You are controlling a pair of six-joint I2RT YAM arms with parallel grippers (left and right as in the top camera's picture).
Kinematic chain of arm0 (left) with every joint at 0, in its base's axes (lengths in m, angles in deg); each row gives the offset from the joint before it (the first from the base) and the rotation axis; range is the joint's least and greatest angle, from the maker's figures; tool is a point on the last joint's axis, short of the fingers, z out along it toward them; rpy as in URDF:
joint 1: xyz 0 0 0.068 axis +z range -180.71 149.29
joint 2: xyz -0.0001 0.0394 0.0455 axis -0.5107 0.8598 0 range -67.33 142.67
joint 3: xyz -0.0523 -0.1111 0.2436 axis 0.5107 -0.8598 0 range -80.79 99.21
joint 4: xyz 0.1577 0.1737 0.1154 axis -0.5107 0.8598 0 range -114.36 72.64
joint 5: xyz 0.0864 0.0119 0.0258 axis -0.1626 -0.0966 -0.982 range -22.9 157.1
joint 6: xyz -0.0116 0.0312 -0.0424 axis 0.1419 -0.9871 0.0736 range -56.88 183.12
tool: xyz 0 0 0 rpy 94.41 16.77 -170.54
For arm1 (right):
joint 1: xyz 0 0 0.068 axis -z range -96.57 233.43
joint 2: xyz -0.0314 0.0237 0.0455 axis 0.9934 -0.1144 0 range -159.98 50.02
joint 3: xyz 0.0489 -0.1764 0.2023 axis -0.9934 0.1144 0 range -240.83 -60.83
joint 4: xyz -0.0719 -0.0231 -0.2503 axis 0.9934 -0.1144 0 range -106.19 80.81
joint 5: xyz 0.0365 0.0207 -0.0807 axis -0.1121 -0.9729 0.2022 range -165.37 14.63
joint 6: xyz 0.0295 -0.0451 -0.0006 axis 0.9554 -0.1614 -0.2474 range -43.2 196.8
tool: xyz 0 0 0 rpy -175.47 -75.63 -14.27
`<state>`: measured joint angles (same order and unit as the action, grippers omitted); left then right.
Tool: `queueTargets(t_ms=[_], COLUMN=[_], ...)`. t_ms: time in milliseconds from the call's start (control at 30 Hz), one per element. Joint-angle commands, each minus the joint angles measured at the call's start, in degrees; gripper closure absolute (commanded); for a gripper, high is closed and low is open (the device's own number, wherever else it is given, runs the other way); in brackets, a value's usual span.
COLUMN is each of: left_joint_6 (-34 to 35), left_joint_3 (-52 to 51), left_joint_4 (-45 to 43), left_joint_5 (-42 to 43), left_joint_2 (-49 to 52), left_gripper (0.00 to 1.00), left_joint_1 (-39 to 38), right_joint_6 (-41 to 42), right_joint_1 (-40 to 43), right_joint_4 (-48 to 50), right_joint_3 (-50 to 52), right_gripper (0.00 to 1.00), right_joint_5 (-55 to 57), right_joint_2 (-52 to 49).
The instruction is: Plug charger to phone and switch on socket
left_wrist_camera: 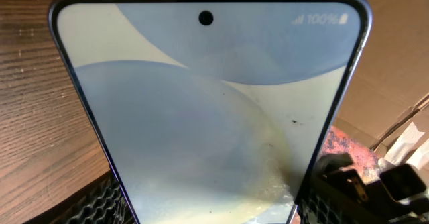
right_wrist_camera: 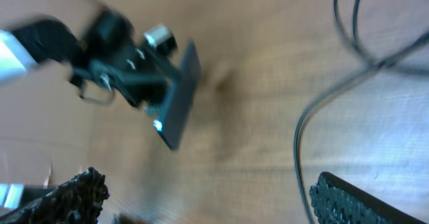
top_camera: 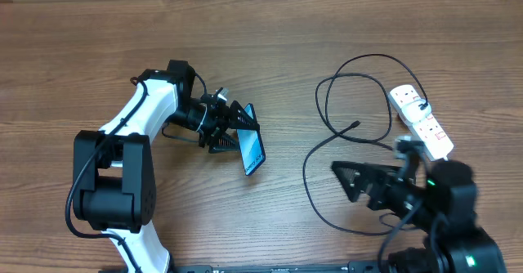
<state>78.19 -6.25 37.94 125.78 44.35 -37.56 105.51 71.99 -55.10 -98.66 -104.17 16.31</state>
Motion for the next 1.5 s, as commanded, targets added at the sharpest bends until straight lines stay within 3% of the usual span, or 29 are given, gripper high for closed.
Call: queueTargets(t_ms=[0,200,367,533,833,933,1067,1467], left_joint_6=[0.5,0.9,1.3,1.3,1.9,1.9,2.9,4.1], left_joint_3=[1.4,1.4,1.4,1.4,1.4,1.4,1.4,1.4], left_joint_4=[0.2,0.2,0.2,0.2,0.2,0.2,0.2,0.2], left_joint_5=[2.9,2.9,3.1,4.0,4.4,4.4,4.4,5.4], left_joint_2=[0.3,0.3,0.3,0.3,0.3,0.3,0.3,0.3], left_gripper=[0.62,0.62,0.62,0.62,0.62,0.62,0.62,0.62], left_joint_1=[0.2,0.2,0.2,0.2,0.2,0.2,0.2,0.2], right_joint_6=[6.6,24.8,25.3,25.3,23.3,23.3,23.3,23.3], right_joint_1=[-8.2,-30.1,-44.1,-48.9,-49.9,-49.9,-49.9,-49.9], right_joint_4=[0.7,7.2,17.5,26.9,38.2,42.5,47.5,57.0], right_joint_3=[-0.5,-0.5,-0.5,-0.5,-0.5,-0.5,-0.5,-0.5], right_gripper=[0.01,0.01,0.00,0.00,0.00,0.09,0.34,0.64], right_joint_5=[10.3,33.3,51.3,52.2,52.0,54.1,56.5,57.3], right_joint_2=[-6.1,-17.4,-24.0,-30.1,-40.3,-43.5,-46.6,-52.2])
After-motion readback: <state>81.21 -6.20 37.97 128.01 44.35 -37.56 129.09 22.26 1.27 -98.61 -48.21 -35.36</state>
